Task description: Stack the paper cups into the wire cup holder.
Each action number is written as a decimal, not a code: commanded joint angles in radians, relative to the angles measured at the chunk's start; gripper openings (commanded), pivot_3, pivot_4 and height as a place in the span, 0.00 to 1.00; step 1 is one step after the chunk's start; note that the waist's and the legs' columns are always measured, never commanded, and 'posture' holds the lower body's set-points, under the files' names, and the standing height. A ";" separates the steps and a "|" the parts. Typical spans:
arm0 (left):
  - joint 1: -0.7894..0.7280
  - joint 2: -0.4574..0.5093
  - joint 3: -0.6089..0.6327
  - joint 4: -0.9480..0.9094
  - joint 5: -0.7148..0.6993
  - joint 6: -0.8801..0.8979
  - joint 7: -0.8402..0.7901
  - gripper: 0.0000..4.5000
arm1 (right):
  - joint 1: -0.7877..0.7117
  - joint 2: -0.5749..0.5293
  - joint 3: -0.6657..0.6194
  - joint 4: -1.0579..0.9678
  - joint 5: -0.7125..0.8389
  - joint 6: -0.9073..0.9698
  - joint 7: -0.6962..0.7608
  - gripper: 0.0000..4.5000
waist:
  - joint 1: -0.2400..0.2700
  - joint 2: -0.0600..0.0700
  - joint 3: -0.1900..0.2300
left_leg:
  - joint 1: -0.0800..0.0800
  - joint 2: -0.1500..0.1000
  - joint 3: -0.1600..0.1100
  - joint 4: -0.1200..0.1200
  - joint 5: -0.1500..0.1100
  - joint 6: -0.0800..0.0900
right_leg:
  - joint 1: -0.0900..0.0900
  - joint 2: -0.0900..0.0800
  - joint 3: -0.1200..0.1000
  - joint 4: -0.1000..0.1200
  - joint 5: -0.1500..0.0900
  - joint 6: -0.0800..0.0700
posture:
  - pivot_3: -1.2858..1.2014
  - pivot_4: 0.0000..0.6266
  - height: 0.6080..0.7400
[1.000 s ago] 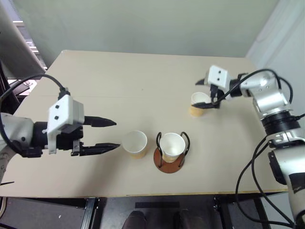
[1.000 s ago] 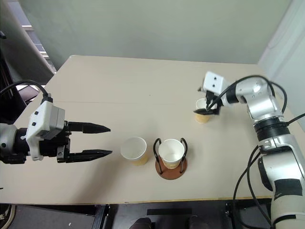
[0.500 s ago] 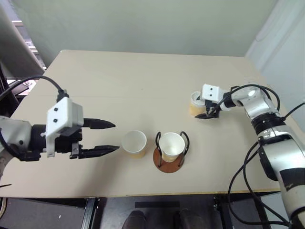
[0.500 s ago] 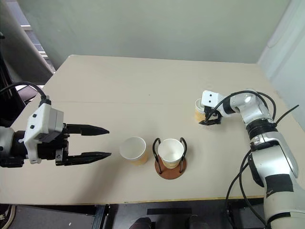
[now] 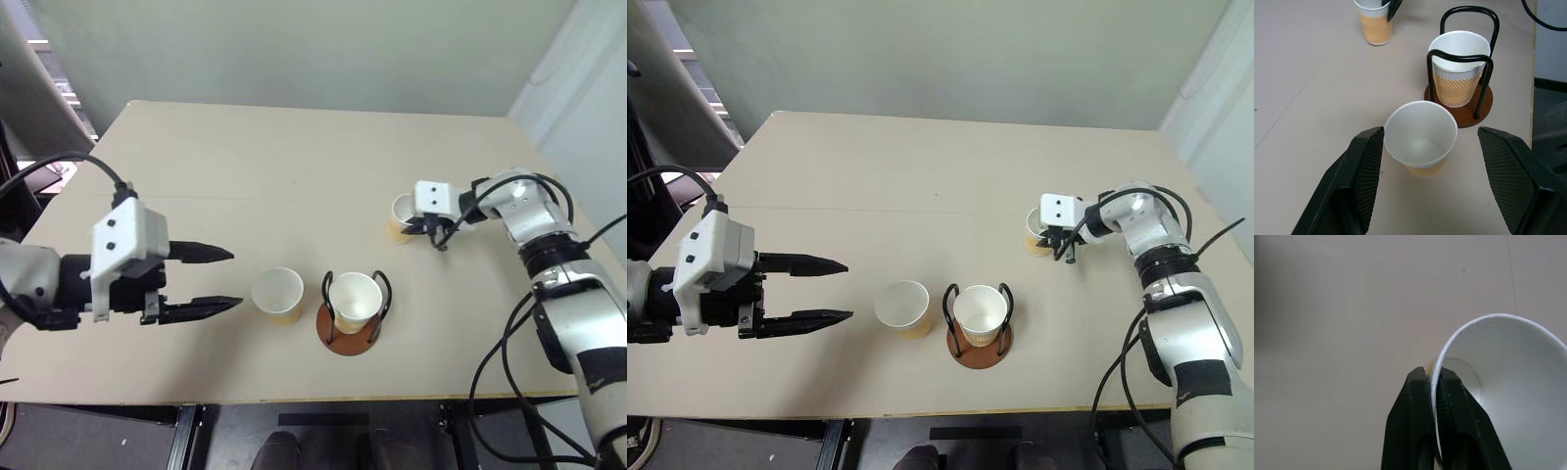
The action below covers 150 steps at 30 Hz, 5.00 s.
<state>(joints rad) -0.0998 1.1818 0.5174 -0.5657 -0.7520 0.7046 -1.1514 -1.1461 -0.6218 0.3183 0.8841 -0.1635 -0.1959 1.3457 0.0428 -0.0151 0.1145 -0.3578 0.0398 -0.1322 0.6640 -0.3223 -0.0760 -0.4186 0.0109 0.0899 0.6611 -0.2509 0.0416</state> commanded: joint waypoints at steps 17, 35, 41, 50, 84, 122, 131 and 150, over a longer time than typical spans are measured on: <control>-0.042 0.020 -0.044 0.020 0.028 -0.040 -0.002 0.73 | 0.167 -0.140 -0.099 -1.080 0.631 0.663 0.268 0.01 | -0.012 0.000 0.000 | 0.007 0.001 0.001 0.001 0.002 -0.003 | 0.007 0.004 -0.001 -0.005 -0.002 -0.004 | 0.52 0.24 1.00; -0.061 0.025 -0.033 0.004 0.001 -0.033 -0.016 0.73 | 0.195 -0.210 0.037 -1.083 0.559 0.508 0.269 0.01 | -0.014 0.000 0.000 | 0.008 0.004 0.002 0.001 0.001 -0.002 | 0.007 0.006 -0.001 -0.002 -0.003 -0.004 | 0.52 0.24 1.00; -0.069 0.023 -0.025 -0.008 -0.014 -0.028 -0.008 0.73 | 0.183 -0.205 0.053 -1.069 0.546 0.482 0.269 0.01 | -0.014 0.000 0.000 | 0.008 0.004 0.002 0.001 0.001 -0.002 | 0.007 0.006 -0.001 -0.002 -0.003 -0.004 | 0.52 0.24 1.00; -0.086 0.030 0.000 0.000 -0.028 -0.034 -0.015 0.73 | 0.154 -0.213 0.064 -1.052 0.562 0.456 0.269 0.01 | -0.014 0.000 0.000 | 0.008 0.004 0.002 0.001 0.001 -0.002 | 0.007 0.006 -0.001 -0.002 -0.003 -0.005 | 0.52 0.24 1.00; -0.001 -0.049 0.190 0.018 -0.197 0.048 -0.011 0.73 | 0.155 -0.201 0.108 -1.005 0.521 0.391 0.269 0.36 | -0.017 0.000 0.000 | 0.008 0.006 0.003 0.000 0.001 -0.002 | 0.007 0.007 0.000 -0.002 -0.003 -0.005 | 0.52 0.24 1.00; -0.053 -0.171 -0.372 0.152 0.209 -0.257 -0.010 0.73 | 0.559 -0.381 -0.749 -1.112 1.064 0.974 -0.057 0.64 | -0.006 0.000 0.000 | 0.009 0.005 0.002 0.001 0.001 -0.004 | 0.008 0.007 -0.001 -0.001 -0.005 -0.008 | 0.52 0.24 1.00; -0.173 -0.188 -0.536 0.277 0.361 -0.355 -0.057 0.73 | 0.624 -0.391 -0.846 -1.244 1.190 0.998 -0.156 0.64 | -0.014 0.000 0.000 | 0.010 0.005 0.003 0.001 0.000 -0.003 | 0.008 0.008 -0.001 -0.001 -0.005 -0.008 | 0.52 0.24 1.00; -0.267 -0.229 -0.581 0.361 0.392 -0.401 -0.140 0.00 | 0.709 -0.419 -0.863 -1.305 1.243 0.979 -0.225 0.65 | -0.013 0.000 0.000 | 0.009 0.006 0.002 0.001 -0.001 -0.002 | 0.008 0.012 -0.001 -0.001 -0.005 -0.007 | 0.52 0.24 1.00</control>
<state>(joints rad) -0.3499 0.9571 -0.0941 -0.1938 -0.3388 0.3111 -1.2840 -0.4360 -1.0238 -0.4984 -0.4011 1.0571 0.7990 1.1247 0.0300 -0.0150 0.1146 -0.3489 0.0458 -0.1303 0.6653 -0.3229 -0.0782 -0.4104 0.0232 0.0892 0.6598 -0.2556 0.0350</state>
